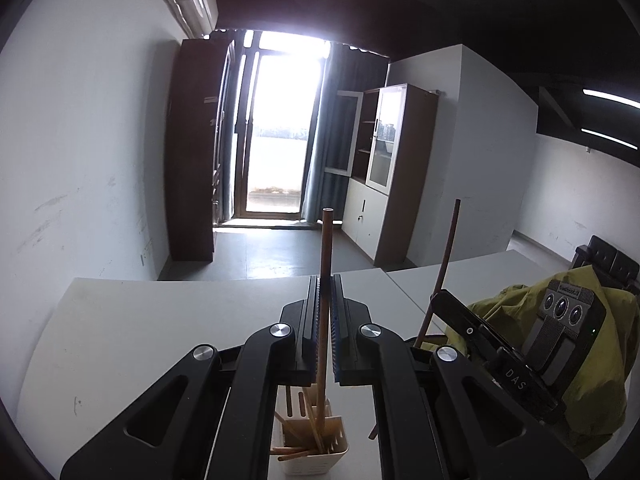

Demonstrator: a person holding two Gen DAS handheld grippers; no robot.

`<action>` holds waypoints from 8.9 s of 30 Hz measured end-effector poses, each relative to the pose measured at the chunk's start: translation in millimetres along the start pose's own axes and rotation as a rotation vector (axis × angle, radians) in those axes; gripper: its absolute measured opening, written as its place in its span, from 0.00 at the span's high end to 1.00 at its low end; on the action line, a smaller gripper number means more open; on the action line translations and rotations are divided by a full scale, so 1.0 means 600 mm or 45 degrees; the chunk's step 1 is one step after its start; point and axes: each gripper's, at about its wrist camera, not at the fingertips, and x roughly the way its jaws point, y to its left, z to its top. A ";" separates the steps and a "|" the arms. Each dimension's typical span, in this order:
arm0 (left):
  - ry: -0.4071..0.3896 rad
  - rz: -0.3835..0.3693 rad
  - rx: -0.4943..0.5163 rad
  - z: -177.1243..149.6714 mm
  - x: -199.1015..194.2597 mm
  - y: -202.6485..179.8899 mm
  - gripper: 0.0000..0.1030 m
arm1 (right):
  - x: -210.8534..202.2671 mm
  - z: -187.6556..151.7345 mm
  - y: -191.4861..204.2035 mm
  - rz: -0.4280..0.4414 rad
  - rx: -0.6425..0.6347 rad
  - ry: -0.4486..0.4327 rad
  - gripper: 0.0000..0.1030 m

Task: Organize utensils

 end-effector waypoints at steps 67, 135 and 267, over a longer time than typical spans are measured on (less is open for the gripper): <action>0.774 0.236 -0.291 -0.510 0.009 0.183 0.06 | -0.097 -0.443 0.226 -0.216 -0.430 1.157 0.37; -0.335 0.155 -0.084 -0.050 -0.142 -0.048 0.96 | -0.119 -0.067 0.068 -0.252 -0.069 0.085 0.23; 0.195 0.409 0.082 -0.274 -0.247 0.038 0.06 | -0.071 -0.144 0.249 -0.522 -0.235 0.593 0.11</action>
